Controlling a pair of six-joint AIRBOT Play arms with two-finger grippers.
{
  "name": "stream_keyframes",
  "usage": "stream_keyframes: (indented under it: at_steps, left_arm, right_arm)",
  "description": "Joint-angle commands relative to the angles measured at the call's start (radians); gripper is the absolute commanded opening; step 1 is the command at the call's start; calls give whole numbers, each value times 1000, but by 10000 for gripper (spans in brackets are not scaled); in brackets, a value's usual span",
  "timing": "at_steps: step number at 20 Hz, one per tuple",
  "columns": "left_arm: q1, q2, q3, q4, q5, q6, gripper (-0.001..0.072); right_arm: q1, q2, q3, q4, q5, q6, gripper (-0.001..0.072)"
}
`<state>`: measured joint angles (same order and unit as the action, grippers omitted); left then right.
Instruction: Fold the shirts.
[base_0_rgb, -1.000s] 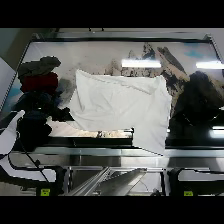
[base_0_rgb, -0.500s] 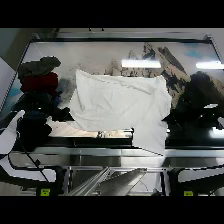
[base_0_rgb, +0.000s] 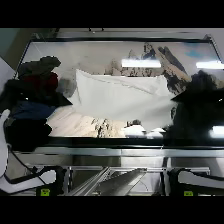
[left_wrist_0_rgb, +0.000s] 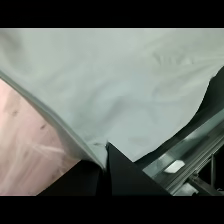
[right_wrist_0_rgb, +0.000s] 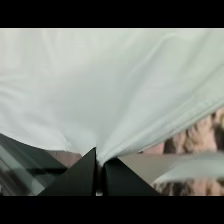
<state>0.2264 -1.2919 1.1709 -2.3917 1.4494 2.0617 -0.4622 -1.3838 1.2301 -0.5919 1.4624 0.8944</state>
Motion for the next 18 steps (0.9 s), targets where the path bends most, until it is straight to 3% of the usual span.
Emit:
stream_keyframes:
  at_steps: [1,4,6,10,14,18]
  left_arm:
    - [1,216,158,-154,4,14,13]
    - [32,401,362,-143,-153,-98,13]
    - [101,499,462,-129,-263,-122,13]
    - [251,579,542,-78,-249,-157,13]
    - [282,455,533,-100,-40,-168,14]
    - [145,241,367,-86,-53,-135,13]
  right_arm:
    - [-60,248,163,187,-39,-65,22]
    - [-111,488,253,211,-251,-121,22]
    - [-126,617,270,178,-391,-180,22]
    - [-126,729,270,96,-470,-181,22]
    - [-104,634,269,118,-425,-180,21]
    - [35,356,246,109,-320,-180,21]
